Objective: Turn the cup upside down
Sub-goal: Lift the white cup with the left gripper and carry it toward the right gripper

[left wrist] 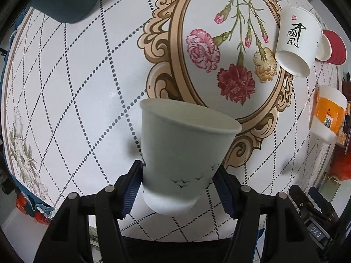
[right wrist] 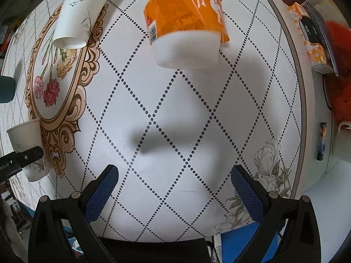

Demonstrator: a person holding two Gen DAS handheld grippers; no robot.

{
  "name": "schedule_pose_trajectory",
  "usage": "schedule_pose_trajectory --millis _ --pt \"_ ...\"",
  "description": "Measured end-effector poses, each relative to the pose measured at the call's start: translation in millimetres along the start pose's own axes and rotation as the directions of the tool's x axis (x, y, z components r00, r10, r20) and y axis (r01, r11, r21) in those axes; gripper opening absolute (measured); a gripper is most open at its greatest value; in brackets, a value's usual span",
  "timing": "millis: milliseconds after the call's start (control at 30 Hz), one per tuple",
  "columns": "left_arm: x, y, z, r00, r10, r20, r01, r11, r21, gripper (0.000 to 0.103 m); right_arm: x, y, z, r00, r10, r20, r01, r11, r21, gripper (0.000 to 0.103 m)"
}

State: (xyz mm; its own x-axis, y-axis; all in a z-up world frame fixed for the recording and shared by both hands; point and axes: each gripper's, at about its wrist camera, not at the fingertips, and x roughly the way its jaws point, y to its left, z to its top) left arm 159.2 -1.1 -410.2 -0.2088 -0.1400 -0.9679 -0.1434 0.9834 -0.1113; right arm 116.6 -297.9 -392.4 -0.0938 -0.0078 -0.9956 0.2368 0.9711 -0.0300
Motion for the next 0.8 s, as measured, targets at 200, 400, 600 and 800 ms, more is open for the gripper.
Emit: schedule_pose_trajectory --millis 200,400,600,800 --pt "11 12 0 0.999 0.000 -0.049 0.000 1.000 0.006 0.062 3 6 -1 1.000 -0.007 -0.004 0.007 1.000 0.014 0.103" --pt "14 7 -3 0.999 0.013 -0.034 -0.012 0.999 0.037 0.082 4 31 -4 1.000 -0.011 -0.012 0.011 1.000 0.021 0.103" --pt "15 7 -8 1.000 0.006 -0.025 -0.005 0.999 0.054 0.082 11 40 -11 1.000 -0.012 -0.014 0.013 1.000 0.022 0.103" --pt "5 -4 -7 1.000 -0.004 -0.010 0.005 0.998 0.063 0.082 7 38 -26 1.000 -0.013 -0.007 0.014 1.000 0.022 0.103"
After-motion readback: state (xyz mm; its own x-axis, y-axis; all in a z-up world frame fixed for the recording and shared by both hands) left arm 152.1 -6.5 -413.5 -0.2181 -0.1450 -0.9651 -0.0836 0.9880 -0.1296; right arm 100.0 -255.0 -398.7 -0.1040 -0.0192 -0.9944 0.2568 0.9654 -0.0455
